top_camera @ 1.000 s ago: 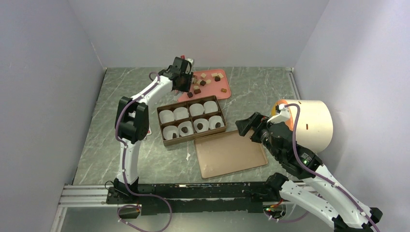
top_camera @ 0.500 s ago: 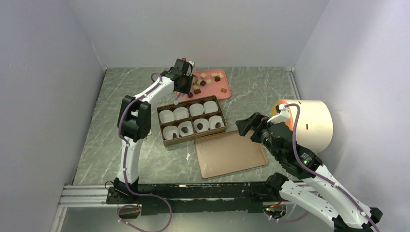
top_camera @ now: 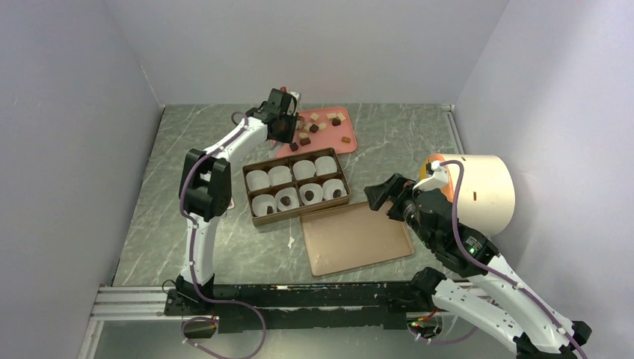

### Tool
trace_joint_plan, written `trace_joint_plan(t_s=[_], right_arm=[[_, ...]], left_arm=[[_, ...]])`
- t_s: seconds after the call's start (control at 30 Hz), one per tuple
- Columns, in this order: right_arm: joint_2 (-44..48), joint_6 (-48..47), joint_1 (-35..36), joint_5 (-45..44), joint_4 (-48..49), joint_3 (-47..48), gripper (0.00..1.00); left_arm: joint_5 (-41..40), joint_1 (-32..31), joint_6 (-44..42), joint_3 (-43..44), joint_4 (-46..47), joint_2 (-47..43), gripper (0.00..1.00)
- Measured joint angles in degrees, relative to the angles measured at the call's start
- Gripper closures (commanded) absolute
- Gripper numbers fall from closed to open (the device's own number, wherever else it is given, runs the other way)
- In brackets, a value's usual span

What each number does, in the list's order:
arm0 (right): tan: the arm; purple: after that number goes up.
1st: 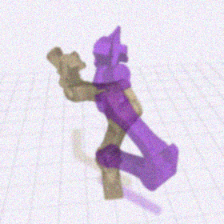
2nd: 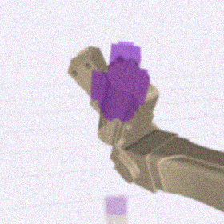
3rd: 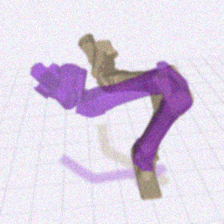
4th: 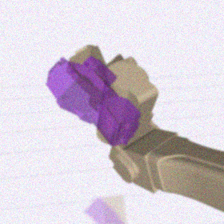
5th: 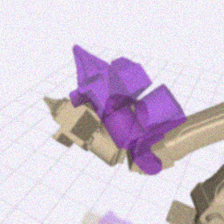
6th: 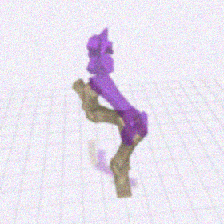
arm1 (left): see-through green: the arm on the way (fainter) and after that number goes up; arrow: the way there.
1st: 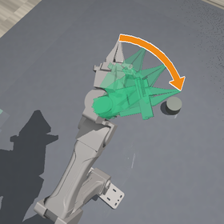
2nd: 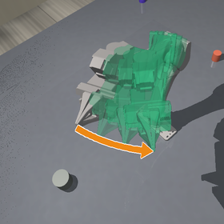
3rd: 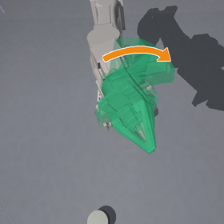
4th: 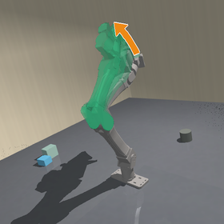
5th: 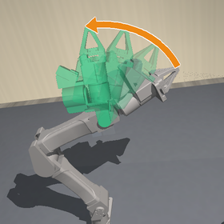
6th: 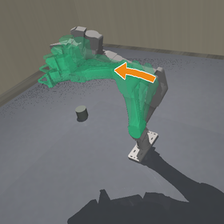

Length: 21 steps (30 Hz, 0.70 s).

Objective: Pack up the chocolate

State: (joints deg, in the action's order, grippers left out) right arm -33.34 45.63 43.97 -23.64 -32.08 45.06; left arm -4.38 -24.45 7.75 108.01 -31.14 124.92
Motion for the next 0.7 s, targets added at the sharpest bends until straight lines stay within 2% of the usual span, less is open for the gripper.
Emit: trace_joint_plan(t_s=[0.47,0.7], right_arm=[[0.5,0.0,0.0,0.0,0.0,0.0,0.05],[1.7,0.0,0.0,0.0,0.0,0.0,0.05]], left_arm=[[0.3,0.0,0.5,-0.5,-1.5,-7.3,0.84],[3.0,-0.2,1.1,-7.9,-1.7,-12.9,0.83]])
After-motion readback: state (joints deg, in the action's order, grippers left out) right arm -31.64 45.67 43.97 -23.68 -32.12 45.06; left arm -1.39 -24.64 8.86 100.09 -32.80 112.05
